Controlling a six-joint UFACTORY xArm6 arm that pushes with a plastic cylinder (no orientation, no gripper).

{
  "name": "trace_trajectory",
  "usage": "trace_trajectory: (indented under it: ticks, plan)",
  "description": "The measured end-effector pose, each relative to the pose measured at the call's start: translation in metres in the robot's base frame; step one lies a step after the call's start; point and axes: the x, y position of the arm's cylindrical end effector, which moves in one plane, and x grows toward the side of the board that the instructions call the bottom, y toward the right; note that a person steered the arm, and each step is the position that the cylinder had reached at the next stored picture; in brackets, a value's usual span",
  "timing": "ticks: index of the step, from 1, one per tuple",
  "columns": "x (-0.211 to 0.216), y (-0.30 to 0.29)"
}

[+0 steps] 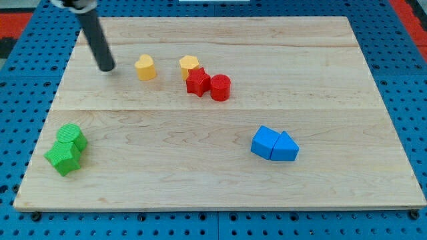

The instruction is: Point your arm at the green star

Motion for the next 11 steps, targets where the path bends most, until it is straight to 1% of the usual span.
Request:
trace_trajectory:
  ticks: [1,2,3,4,5,6,8,9,10,11]
  plan:
    - [0.01,0.067]
    - [0.01,0.052]
    - [0.018,0.067]
    - [0.018,0.051]
    - [0.018,-0.028]
    - [0.054,-0.078]
    - [0.163,-0.104]
    - [0.197,-0.103]
    - [0.208,-0.084]
    - [0.215,-0.049]
